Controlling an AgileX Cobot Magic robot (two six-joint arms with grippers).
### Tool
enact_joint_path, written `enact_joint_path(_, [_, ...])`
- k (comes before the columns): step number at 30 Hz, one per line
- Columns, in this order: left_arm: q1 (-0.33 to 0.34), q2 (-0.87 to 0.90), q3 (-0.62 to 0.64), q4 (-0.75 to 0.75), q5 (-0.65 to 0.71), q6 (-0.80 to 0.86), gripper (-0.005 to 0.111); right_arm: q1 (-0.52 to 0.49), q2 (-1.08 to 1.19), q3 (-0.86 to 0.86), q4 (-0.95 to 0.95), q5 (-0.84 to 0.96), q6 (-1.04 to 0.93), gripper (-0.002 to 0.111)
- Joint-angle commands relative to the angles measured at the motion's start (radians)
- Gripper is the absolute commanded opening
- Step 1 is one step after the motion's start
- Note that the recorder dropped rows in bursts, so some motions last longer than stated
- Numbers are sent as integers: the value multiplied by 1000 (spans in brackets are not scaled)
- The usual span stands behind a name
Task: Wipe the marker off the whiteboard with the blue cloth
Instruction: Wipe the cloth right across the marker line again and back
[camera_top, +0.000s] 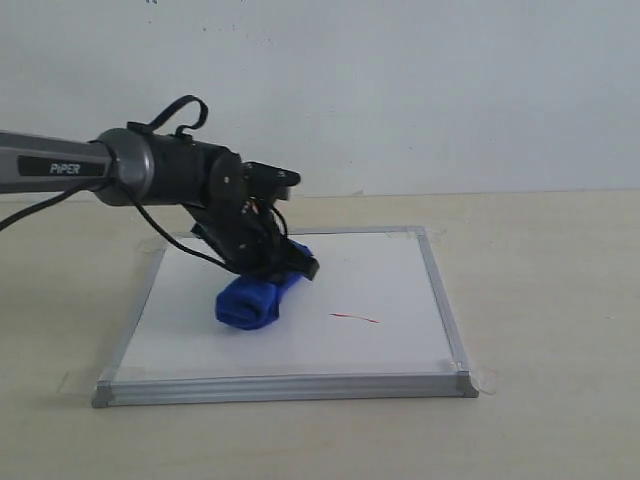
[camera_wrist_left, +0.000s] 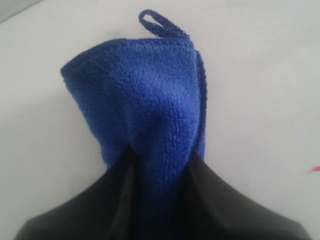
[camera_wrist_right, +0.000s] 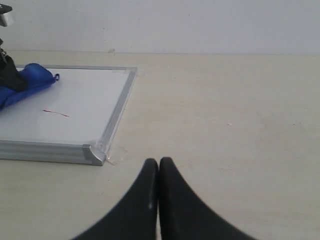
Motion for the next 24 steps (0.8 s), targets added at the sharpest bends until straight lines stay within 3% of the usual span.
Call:
enact_joint_path(1, [70,-19,-12,85,73,-85,4,-2,-4,0,0,-9,0,0])
enact_joint_path(7, [19,-10,-12,98,109,1,4,-2,-4,0,0,-9,0,0])
enact_joint_path(17, [-168,-10,-12,47,-22,30,4,-2,-4,0,0,-9,0,0])
enact_joint_path(21, [-182,-10,-12,113,-13,34,4,-2,-4,0,0,-9,0,0])
enact_joint_path(24, [-159,-10,-12,218,13,-61,4,-2,-4,0,0,-9,0,0])
